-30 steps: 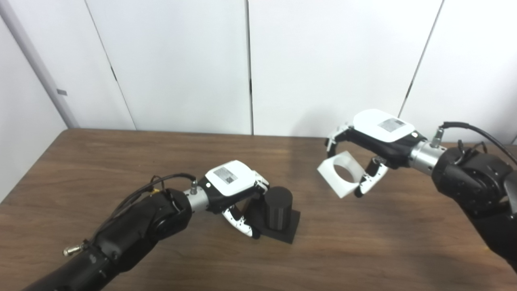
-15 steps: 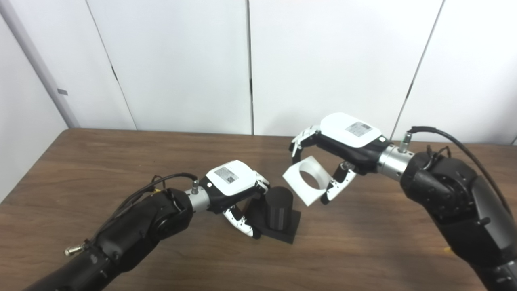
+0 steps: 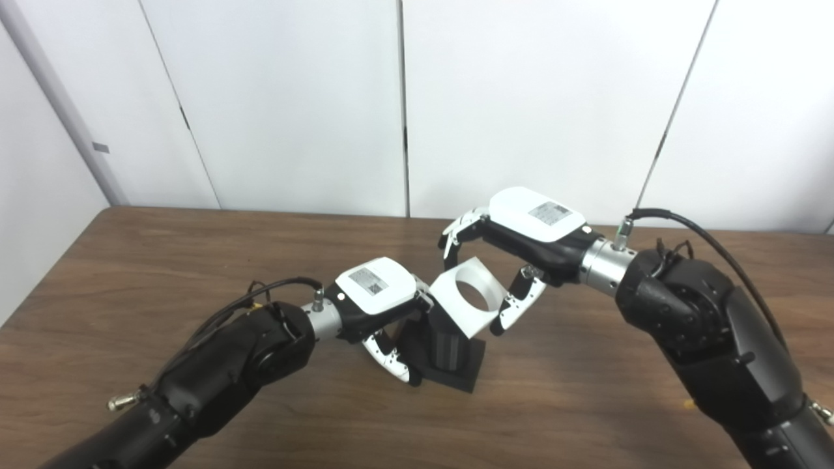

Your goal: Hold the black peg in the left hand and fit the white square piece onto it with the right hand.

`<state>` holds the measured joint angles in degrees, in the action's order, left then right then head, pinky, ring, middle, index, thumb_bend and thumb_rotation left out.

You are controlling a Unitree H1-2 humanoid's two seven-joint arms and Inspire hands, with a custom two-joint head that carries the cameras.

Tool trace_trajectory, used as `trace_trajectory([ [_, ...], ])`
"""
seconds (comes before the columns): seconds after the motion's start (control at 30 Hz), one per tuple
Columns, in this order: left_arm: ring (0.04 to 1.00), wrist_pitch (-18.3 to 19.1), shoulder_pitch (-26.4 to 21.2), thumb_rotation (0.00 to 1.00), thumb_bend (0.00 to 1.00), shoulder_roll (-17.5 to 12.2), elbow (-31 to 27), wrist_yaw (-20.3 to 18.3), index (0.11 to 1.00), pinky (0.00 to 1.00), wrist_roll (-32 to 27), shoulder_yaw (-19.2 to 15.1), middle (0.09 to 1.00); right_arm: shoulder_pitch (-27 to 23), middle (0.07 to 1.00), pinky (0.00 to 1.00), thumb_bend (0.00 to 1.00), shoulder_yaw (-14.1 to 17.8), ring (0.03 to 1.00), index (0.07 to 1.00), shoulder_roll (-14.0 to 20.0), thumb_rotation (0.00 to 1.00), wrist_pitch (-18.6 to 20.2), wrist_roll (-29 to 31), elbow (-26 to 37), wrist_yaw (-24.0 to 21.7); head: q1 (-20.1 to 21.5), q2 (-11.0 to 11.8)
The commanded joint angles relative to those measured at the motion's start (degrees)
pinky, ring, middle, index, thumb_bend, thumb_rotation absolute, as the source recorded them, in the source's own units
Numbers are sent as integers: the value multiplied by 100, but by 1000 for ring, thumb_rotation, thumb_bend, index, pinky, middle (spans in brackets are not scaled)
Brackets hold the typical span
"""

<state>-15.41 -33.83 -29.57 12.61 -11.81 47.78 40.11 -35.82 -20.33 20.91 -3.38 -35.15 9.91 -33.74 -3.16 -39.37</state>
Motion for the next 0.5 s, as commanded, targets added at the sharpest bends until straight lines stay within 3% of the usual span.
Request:
trace_trajectory([
  [0.0, 823, -58, 375, 85, 517, 57, 243, -612, 493, 729, 414, 401, 822, -308, 755, 703, 520, 56, 803, 478, -27, 135, -64, 26, 51, 133, -12, -14],
  [0.47, 816, -79, 379, 83, 518, 44, 176, -591, 492, 723, 413, 371, 816, -278, 756, 705, 520, -34, 805, 478, -44, 135, -113, 45, -56, 103, -34, -61],
])
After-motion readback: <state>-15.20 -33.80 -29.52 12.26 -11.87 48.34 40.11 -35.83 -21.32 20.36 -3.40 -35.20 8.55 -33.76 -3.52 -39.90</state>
